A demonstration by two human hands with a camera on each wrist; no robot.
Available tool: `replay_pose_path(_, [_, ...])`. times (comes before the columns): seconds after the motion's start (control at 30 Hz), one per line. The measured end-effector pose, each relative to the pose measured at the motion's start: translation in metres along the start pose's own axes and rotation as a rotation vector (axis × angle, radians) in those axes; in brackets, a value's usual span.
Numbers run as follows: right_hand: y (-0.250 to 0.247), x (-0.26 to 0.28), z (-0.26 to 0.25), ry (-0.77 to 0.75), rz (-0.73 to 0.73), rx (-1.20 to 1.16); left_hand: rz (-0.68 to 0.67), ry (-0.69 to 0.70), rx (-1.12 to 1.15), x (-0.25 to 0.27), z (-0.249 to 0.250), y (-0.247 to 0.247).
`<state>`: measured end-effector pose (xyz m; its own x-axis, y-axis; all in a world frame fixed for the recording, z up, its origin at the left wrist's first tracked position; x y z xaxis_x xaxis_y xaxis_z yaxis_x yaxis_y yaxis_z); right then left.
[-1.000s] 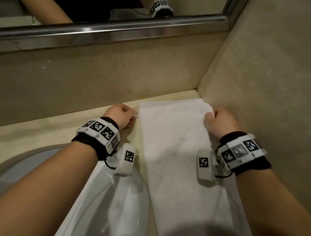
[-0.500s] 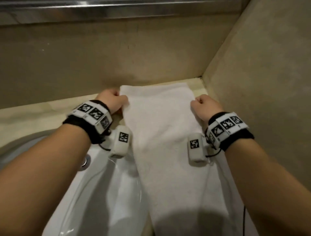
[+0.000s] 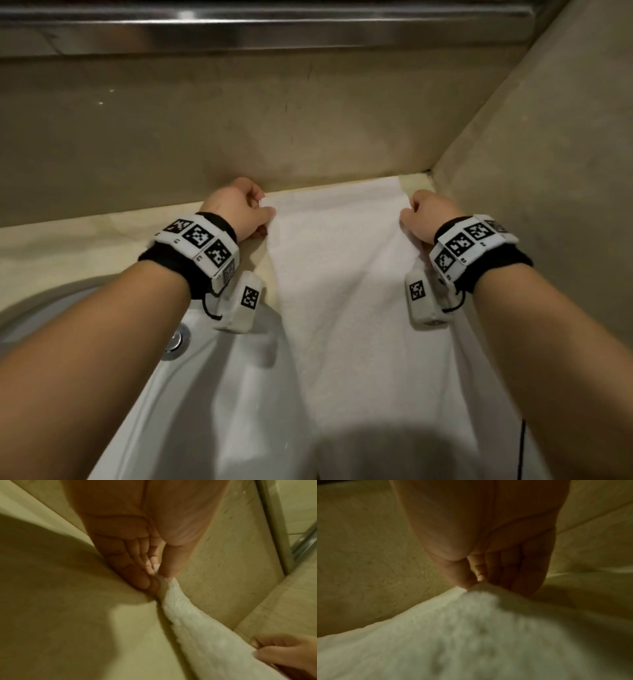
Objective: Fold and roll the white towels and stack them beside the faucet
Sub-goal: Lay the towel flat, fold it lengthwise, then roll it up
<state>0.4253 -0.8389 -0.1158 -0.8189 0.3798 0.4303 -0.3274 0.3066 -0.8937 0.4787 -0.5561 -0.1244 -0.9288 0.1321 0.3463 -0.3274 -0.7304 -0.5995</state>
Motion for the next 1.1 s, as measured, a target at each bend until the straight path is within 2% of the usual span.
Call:
replay_pose_path(0.1, [-0.004, -0.003, 0.005, 0.014, -0.010, 0.036, 0.040, 0.017, -0.005, 0.003, -0.001, -0.002])
replay_pose_path(0.2, [-0.001, -0.004, 0.008, 0.044, -0.036, -0.052, -0.017, -0.081, 0.156, 0.005, 0.000, 0.001])
replay_pose_path(0.27, [-0.002, -0.002, 0.008, 0.039, -0.014, -0.086, -0.053, -0.100, 0.097, 0.004, 0.002, 0.003])
replay_pose_path(0.43, [-0.001, 0.007, 0.012, 0.041, 0.081, 0.012, -0.015, -0.109, 0.067, 0.007, 0.006, 0.002])
replay_pose_path(0.5, [0.000, 0.012, 0.013, 0.052, 0.061, -0.109, -0.011, -0.114, 0.045, 0.012, 0.008, 0.002])
replay_pose_path(0.6, [-0.003, 0.025, 0.018, 0.083, 0.002, -0.264, -0.117, -0.144, 0.100, 0.019, 0.009, 0.011])
replay_pose_path(0.67, [0.002, 0.035, 0.021, 0.069, -0.117, -0.190, -0.185, -0.143, 0.076, 0.025, 0.008, 0.016])
replay_pose_path(0.73, [0.008, 0.040, 0.024, 0.066, -0.190, -0.044, -0.177, -0.134, 0.037, 0.028, 0.007, 0.018])
replay_pose_path(0.87, [0.008, 0.046, 0.025, 0.147, -0.106, 0.014, -0.150, -0.233, 0.297, 0.032, 0.003, 0.021])
replay_pose_path(0.97, [0.012, 0.048, 0.025, 0.121, -0.081, -0.076, -0.139, -0.241, 0.324, 0.034, 0.004, 0.024])
replay_pose_path(1.1, [0.011, 0.063, 0.043, 0.104, -0.101, -0.357, -0.182, -0.206, 0.244, 0.038, 0.005, 0.027])
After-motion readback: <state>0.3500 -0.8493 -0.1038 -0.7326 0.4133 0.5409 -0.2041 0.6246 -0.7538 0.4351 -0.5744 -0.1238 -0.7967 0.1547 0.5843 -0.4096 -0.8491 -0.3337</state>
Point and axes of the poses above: each hand's wrist, its own x-axis away from the middle knuckle, its own y-axis out of the palm, z = x × y, the point moved 5 cm from there along -x, towards the middle knuckle, and after that the axes turned 2 degrees about x, right-handed, at the moved point
